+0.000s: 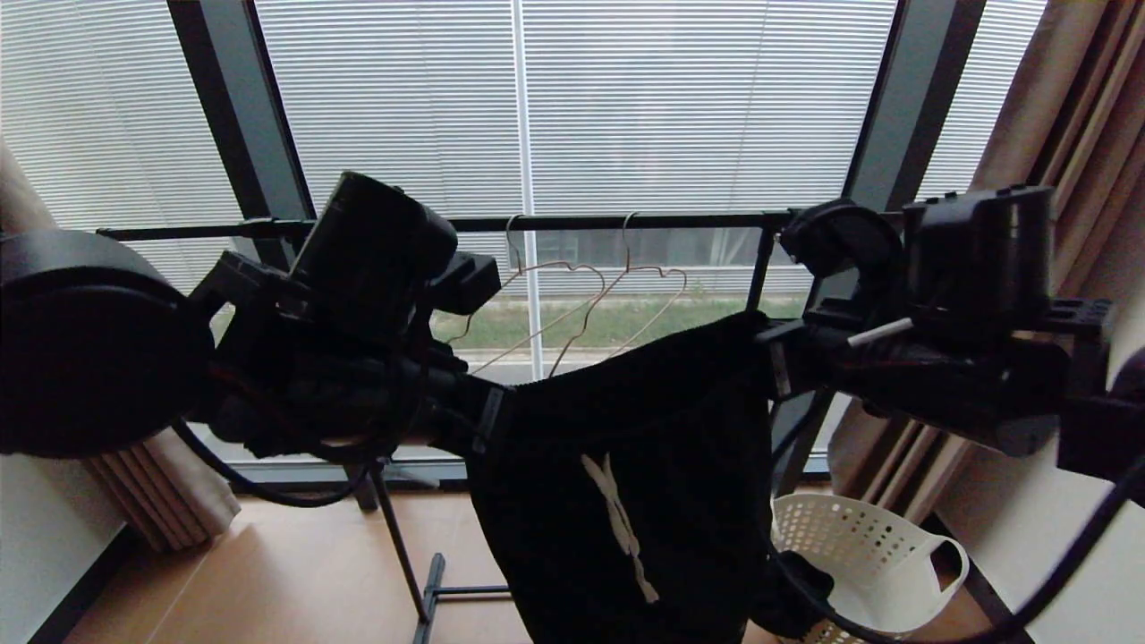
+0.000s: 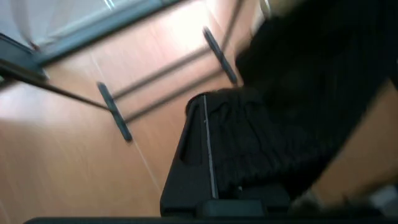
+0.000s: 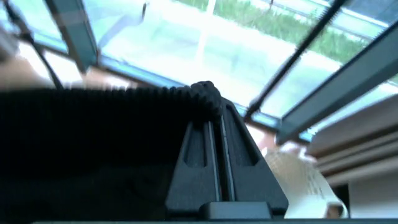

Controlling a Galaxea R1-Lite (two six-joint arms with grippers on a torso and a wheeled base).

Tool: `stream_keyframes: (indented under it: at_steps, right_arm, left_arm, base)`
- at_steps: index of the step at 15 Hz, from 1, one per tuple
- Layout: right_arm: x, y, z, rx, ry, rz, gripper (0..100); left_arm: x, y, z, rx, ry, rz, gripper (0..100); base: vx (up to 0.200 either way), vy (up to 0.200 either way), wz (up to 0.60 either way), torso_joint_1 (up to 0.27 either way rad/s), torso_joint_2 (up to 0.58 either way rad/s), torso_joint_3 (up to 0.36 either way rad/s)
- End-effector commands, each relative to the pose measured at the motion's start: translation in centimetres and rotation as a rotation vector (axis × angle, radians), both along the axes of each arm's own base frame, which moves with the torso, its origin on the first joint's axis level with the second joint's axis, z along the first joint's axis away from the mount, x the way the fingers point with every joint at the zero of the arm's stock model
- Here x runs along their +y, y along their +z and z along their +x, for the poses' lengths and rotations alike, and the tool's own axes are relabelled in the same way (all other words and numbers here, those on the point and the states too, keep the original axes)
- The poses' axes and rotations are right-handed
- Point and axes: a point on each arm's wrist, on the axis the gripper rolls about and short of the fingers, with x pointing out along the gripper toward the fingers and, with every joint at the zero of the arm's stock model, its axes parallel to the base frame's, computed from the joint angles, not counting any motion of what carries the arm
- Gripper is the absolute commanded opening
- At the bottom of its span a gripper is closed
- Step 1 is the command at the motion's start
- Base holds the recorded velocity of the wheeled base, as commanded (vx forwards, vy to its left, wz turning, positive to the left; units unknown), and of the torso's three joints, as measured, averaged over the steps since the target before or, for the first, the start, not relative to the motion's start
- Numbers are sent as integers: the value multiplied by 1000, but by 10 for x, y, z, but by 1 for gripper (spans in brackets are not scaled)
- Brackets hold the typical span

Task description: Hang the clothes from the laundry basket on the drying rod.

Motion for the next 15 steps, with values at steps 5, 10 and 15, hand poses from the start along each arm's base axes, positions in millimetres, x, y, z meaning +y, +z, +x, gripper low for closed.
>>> stream_keyframes:
  at_steps: [5, 10, 15]
  right_arm:
    - [79, -13, 56, 46, 50, 67, 0]
    - [120, -12, 46, 87, 114, 108, 0]
    - [126, -14, 44, 99, 119, 122, 0]
  left_arm:
    - [-53, -22, -59, 117, -176, -5, 0]
    - [-78, -12, -57, 125, -175, -83, 0]
    - [-77, -12, -59, 130, -169, -87, 0]
  base:
    - [0, 0, 0, 0, 0, 0]
    - [0, 0, 0, 0, 0, 0]
    - [0, 0, 0, 0, 0, 0]
